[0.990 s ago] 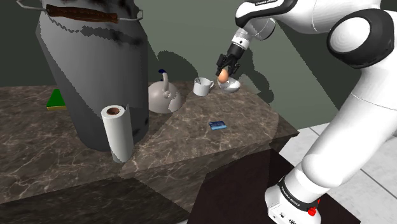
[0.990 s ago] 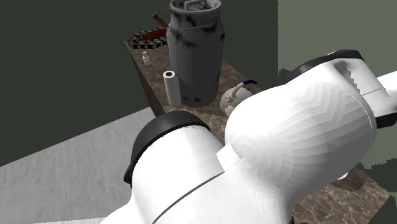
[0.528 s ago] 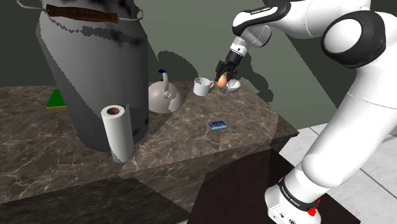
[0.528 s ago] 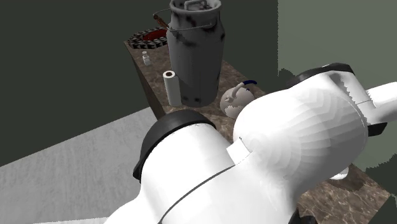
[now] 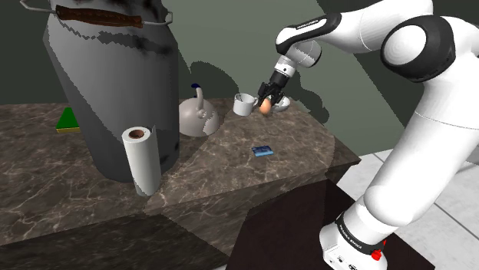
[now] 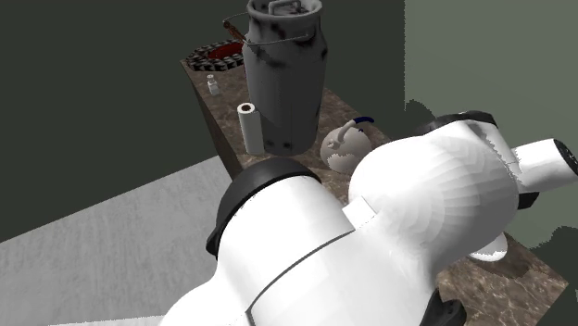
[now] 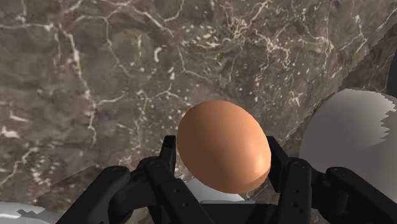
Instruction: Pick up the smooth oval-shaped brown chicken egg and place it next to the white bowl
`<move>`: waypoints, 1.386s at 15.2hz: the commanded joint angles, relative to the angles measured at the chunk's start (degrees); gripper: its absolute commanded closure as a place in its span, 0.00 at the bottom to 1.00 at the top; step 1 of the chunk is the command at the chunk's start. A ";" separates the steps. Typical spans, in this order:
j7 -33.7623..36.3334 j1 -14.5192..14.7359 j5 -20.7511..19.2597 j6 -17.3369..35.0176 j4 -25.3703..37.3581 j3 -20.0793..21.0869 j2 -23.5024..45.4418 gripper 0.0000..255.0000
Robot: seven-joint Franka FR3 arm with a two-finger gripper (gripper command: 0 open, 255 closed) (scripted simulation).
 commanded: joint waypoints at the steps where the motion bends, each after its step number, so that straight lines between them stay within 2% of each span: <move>1: -0.60 -0.02 0.34 1.17 -0.60 0.06 0.68 1.00; 10: -3.24 -0.08 2.07 6.24 -3.03 0.50 3.92 1.00; 17: -3.24 -0.08 2.07 6.24 -3.03 0.50 3.92 1.00; 18: -3.24 -0.08 2.07 6.24 -3.03 0.50 3.92 0.00; 21: -3.24 -0.08 2.07 6.24 -3.03 0.50 3.92 0.00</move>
